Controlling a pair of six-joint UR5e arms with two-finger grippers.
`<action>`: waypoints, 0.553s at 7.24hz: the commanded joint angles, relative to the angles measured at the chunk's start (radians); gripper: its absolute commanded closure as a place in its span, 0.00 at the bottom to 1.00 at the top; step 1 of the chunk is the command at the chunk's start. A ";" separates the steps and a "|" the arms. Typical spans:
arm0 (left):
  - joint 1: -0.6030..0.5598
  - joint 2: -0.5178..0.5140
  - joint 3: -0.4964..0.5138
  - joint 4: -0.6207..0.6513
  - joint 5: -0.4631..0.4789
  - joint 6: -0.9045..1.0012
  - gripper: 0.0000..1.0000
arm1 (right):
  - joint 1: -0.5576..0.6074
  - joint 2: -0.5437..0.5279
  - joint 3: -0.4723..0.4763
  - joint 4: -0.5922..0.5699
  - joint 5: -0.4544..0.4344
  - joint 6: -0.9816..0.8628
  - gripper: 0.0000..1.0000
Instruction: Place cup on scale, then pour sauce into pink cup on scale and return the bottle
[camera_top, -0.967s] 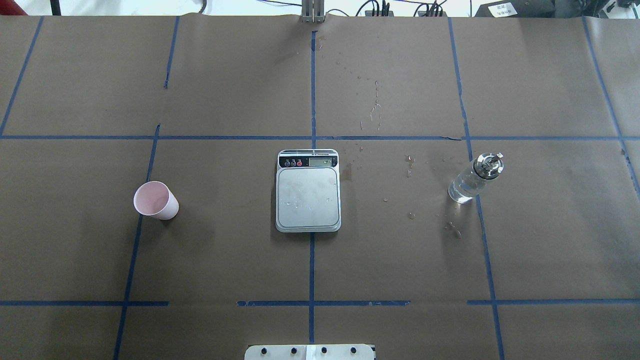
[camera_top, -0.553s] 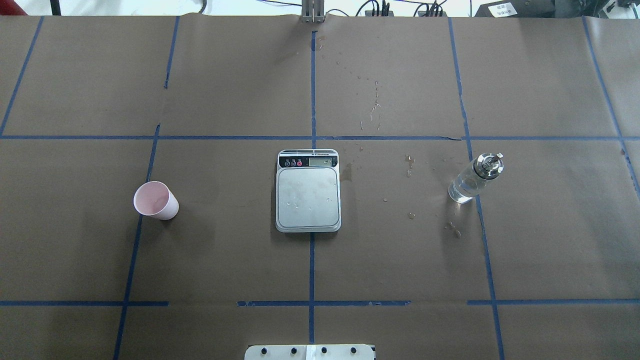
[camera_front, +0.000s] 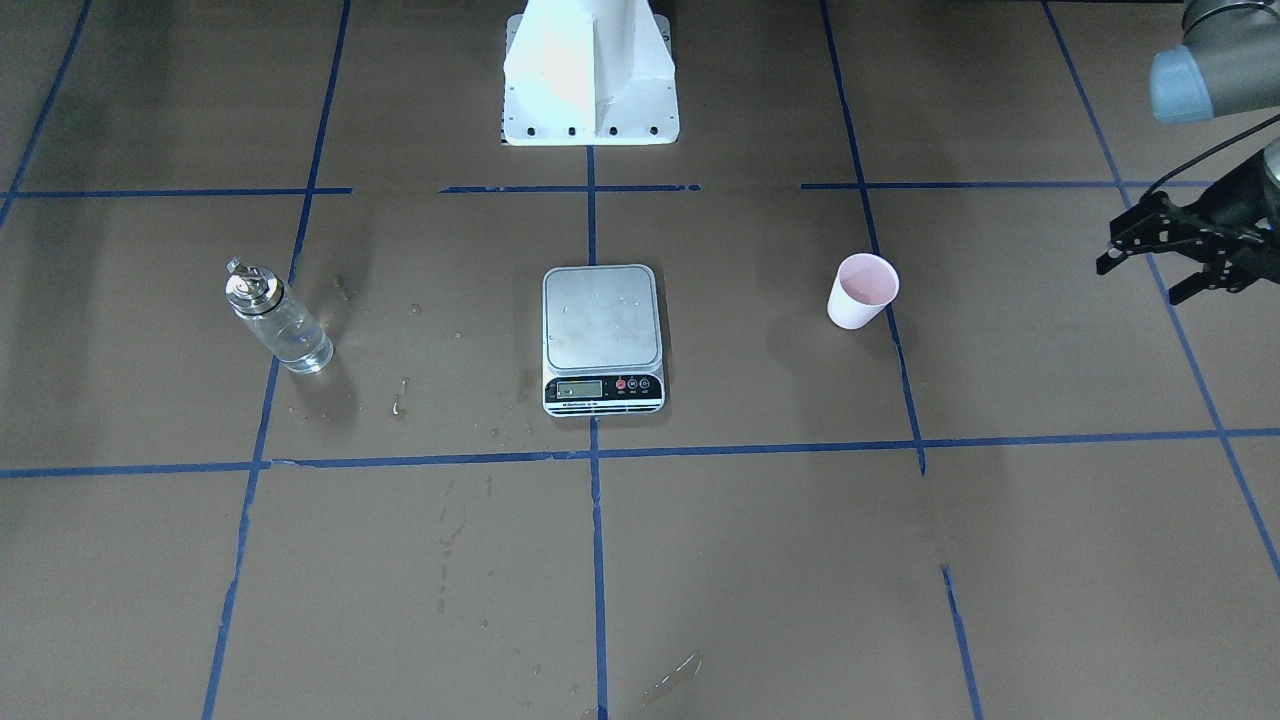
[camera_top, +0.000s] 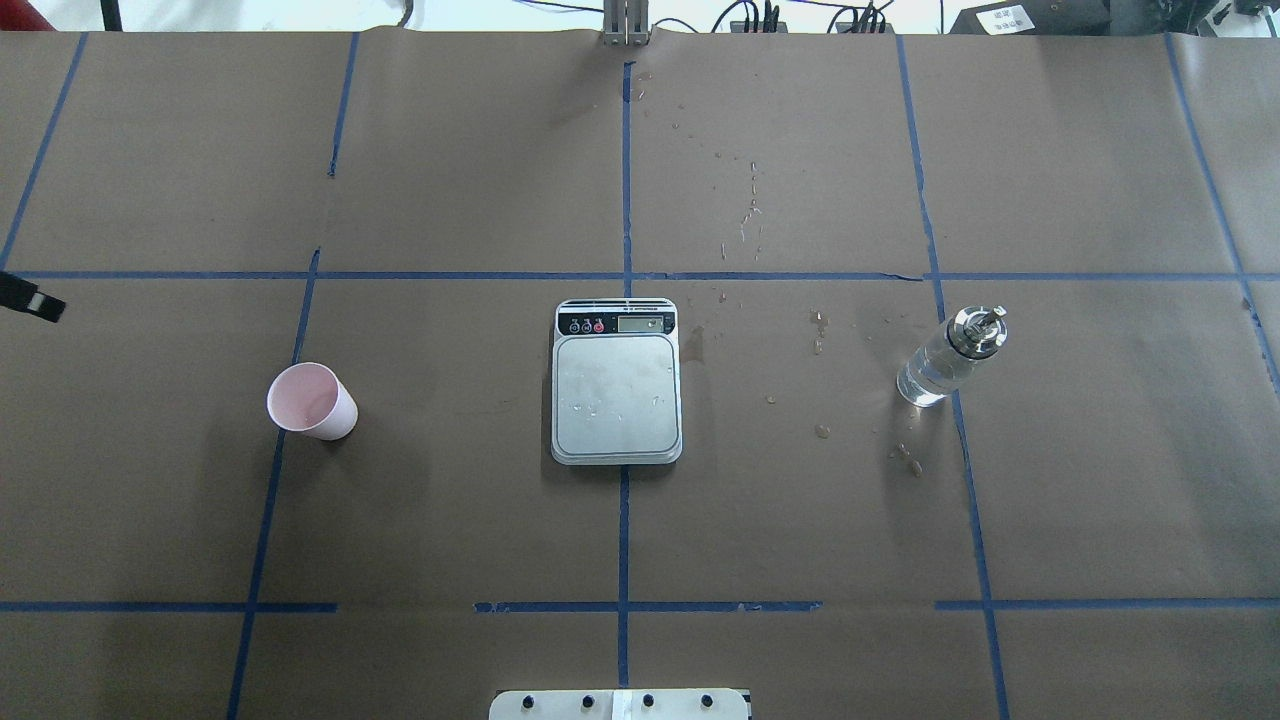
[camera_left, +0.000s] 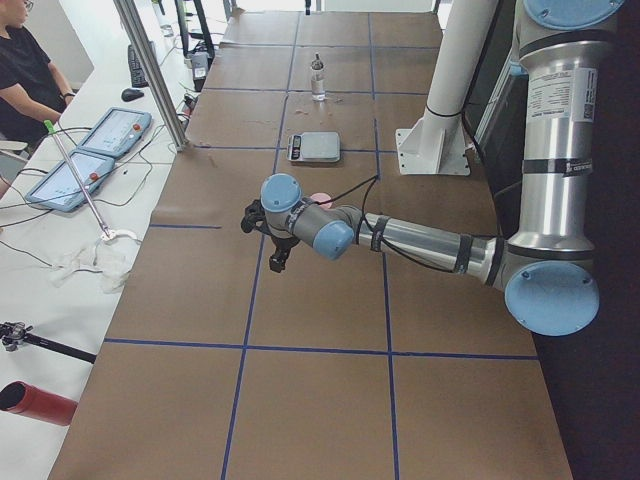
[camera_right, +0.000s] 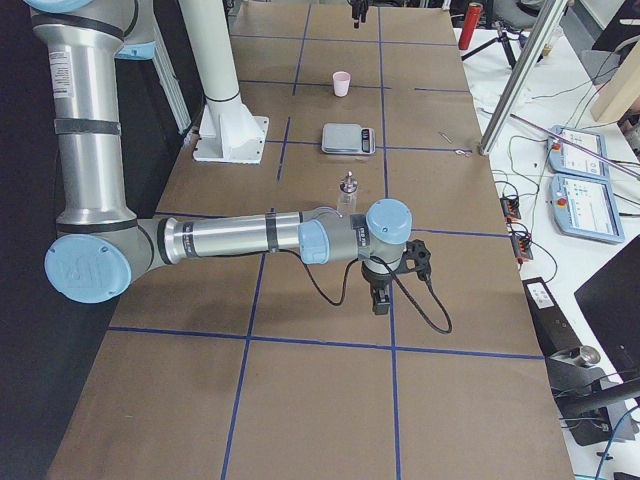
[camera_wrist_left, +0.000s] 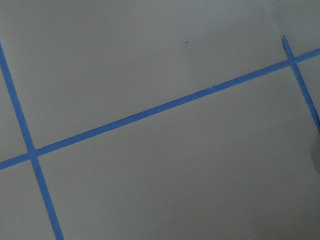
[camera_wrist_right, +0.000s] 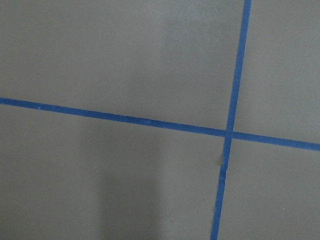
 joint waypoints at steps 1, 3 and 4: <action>0.236 -0.126 -0.004 -0.084 0.141 -0.453 0.00 | -0.036 -0.002 0.001 0.048 0.002 0.005 0.00; 0.289 -0.142 -0.011 -0.082 0.154 -0.528 0.00 | -0.038 -0.005 -0.006 0.084 0.005 0.003 0.00; 0.312 -0.141 -0.014 -0.081 0.157 -0.548 0.01 | -0.038 -0.005 -0.006 0.084 0.019 0.003 0.00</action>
